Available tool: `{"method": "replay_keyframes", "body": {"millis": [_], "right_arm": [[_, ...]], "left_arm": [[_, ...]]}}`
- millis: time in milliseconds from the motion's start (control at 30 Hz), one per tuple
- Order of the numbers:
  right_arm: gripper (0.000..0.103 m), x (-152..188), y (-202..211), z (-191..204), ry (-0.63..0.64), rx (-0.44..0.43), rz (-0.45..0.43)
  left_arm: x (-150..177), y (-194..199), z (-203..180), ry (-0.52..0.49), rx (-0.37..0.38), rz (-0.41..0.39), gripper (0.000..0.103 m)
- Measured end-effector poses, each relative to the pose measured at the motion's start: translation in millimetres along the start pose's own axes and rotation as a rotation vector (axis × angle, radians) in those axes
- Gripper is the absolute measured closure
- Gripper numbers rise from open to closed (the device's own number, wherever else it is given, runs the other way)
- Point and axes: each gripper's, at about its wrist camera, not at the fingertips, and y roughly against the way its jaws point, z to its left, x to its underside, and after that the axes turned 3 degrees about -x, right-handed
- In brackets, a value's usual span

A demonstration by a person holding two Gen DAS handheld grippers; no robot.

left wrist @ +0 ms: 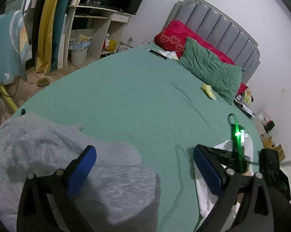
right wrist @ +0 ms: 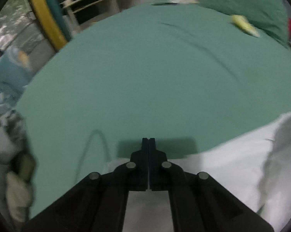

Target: Fold large clothes

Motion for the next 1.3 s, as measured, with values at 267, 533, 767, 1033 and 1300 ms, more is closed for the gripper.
{"method": "replay_keyframes", "body": {"millis": [267, 533, 767, 1033, 1300], "right_arm": [[0.054, -14.6, 35.3, -2.5, -0.09, 0.191, -0.043], [0.029, 13.1, 11.7, -75.0, -0.254, 0.251, 0.003], [0.027, 29.4, 4.8, -96.5, -0.209, 0.3, -0.06], [0.096, 22.5, 10.2, -93.6, -0.093, 0.294, -0.04], [0.101, 0.8, 49.2, -56.5, -0.024, 0.042, -0.188]], "left_arm": [[3.9, 5.6, 6.6, 0.026, 0.0, -0.014, 0.003], [4.4, -6.3, 1.4, 0.008, -0.039, 0.015, 0.003], [9.4, -24.4, -1.7, -0.002, -0.065, 0.05, 0.003], [13.5, -28.2, -15.2, -0.058, -0.112, 0.044, 0.003], [11.5, -22.0, -9.7, -0.046, -0.084, 0.037, 0.003]]}}
